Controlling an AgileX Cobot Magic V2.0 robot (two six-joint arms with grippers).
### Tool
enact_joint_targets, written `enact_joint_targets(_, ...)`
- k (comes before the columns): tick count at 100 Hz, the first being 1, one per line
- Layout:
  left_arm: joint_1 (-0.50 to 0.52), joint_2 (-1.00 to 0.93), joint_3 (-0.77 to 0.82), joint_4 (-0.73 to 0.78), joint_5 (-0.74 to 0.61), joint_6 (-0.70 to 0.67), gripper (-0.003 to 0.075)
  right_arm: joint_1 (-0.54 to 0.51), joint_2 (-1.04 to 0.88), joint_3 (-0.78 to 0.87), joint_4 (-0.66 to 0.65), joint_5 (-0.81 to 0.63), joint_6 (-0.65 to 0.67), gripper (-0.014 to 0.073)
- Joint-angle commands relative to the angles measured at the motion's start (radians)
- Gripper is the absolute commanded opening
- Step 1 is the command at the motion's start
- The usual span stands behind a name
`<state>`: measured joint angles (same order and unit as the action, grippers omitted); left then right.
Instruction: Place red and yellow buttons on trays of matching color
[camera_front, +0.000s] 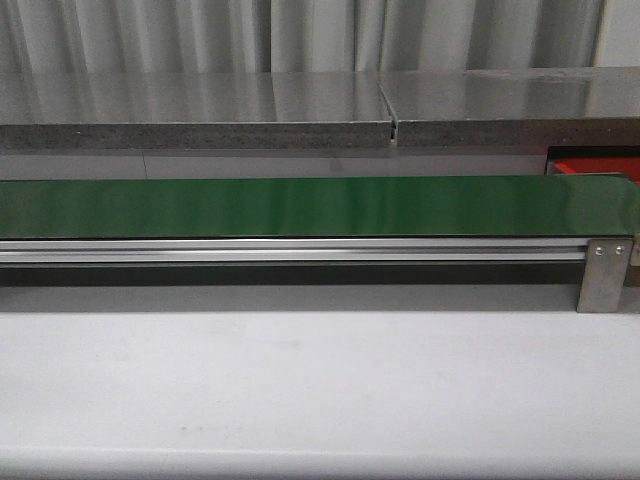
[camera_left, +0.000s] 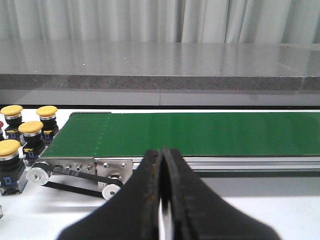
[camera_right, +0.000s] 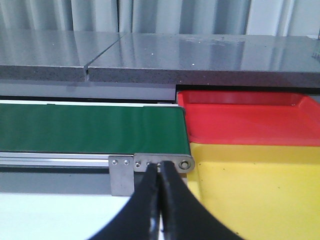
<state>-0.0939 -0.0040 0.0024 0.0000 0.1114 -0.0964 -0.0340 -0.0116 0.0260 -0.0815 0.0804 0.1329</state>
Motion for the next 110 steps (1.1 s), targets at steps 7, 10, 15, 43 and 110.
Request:
enact_joint_targets(7, -0.006, -0.033, 0.027, 0.0, -0.089, -0.007, -0.002, 0.001, -0.018, -0.022, 0.001, -0.08, -0.007, -0.0117)
enact_joint_targets(10, -0.006, -0.033, 0.027, 0.0, -0.089, -0.007, -0.002, 0.001, -0.018, -0.022, 0.001, -0.08, -0.007, -0.0117)
enact_joint_targets(15, -0.006, -0.033, 0.027, 0.0, -0.089, -0.007, -0.002, 0.001, -0.018, -0.022, 0.001, -0.08, -0.007, -0.0117)
enact_joint_targets(43, -0.006, -0.033, 0.027, 0.0, -0.089, -0.007, -0.002, 0.001, -0.018, -0.022, 0.001, -0.08, -0.007, -0.0117)
enact_joint_targets(110, -0.006, -0.026, -0.123, 0.0, 0.054, -0.007, -0.002, 0.001, -0.018, -0.022, 0.001, -0.08, -0.007, -0.0117)
